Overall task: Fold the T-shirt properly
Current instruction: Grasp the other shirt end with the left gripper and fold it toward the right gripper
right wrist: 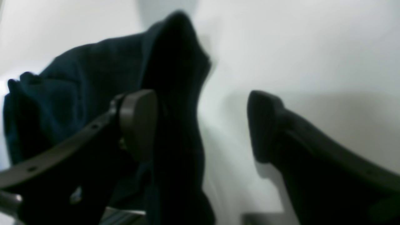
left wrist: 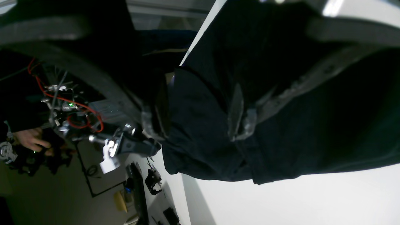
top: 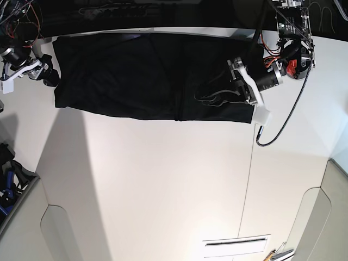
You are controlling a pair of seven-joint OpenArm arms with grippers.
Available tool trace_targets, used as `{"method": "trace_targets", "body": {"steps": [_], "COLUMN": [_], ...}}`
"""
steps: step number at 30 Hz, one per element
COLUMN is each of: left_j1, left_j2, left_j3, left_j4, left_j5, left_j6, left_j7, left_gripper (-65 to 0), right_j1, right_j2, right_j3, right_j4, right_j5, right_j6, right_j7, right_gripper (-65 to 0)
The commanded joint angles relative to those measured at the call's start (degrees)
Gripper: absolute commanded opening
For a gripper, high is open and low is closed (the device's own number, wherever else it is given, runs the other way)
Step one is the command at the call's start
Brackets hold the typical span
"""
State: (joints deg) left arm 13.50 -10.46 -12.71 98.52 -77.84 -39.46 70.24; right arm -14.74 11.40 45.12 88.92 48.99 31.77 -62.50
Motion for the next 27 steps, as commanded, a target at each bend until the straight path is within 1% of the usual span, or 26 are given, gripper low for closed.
{"method": "trace_targets", "body": {"steps": [1, 4, 7, 11, 14, 18, 19, 20, 21, 23, 24, 27], "left_j1": [-0.5, -0.5, -0.5, -0.5, -0.5, -0.5, -0.5, -0.4, -0.4, -0.1, 0.0, 0.4], "left_j2": [-0.2, -0.2, -0.2, -0.2, -0.2, -0.3, -0.7, -1.2, -2.0, -3.8, -4.7, -6.7], "left_j3": [-0.1, -0.1, -0.1, -0.1, -0.1, -0.7, -1.4, -2.4, -3.6, -6.7, -8.5, -13.7], "left_j4": [1.0, 1.0, 1.0, 1.0, 1.0, 1.1, 1.1, 1.1, 1.1, 1.1, 1.1, 1.0], "left_j5": [-1.6, -1.6, -1.6, -1.6, -1.6, -1.6, -1.4, -0.7, 0.0, 1.9, 3.0, 8.2], "left_j6": [-0.5, -0.5, -0.5, -0.5, -0.5, -0.5, -0.5, -0.5, -0.5, -0.5, -0.5, -0.5], "left_j7": [-1.0, -1.0, -1.0, -1.0, -1.0, -0.6, -0.3, 0.0, 0.3, 0.3, 0.3, 0.0], "left_gripper": [-31.8, -31.8, -31.8, -31.8, -31.8, -31.9, -32.0, -32.6, -34.2, -39.9, -44.3, -56.1], "right_j1": [0.1, 0.1, 0.1, 0.1, 0.1, 0.2, 0.1, 0.1, 0.1, 0.1, 0.1, 0.5], "right_j2": [0.9, 0.9, 0.8, 0.8, 0.8, 0.8, 0.8, 0.8, 0.8, 0.8, 0.8, 0.8], "right_j3": [-0.1, -1.8, -4.5, -9.3, -12.8, -14.5, -14.5, -14.4, -14.4, -14.0, -13.7, -12.2], "right_j4": [-0.5, -3.3, -4.1, -4.1, -4.1, -4.0, -3.8, -3.5, -3.0, -1.9, -1.3, 1.1], "right_j5": [2.1, 5.2, 8.1, 7.8, 6.1, 5.9, 5.9, 5.9, 5.9, 5.9, 5.8, 6.1], "right_j6": [0.2, 0.3, 1.1, 1.1, 1.1, 1.1, 1.1, 1.1, 1.1, 1.1, 1.0, 1.0], "right_j7": [1.0, 0.2, -1.0, -0.9, -0.9, -1.1, -1.4, -2.1, -2.9, -4.1, -4.2, -4.2], "right_gripper": [-20.3, -20.3, -20.3, -20.3, -20.3, -21.0, -24.4, -30.8, -39.5, -59.5, -65.0, -65.0]}}
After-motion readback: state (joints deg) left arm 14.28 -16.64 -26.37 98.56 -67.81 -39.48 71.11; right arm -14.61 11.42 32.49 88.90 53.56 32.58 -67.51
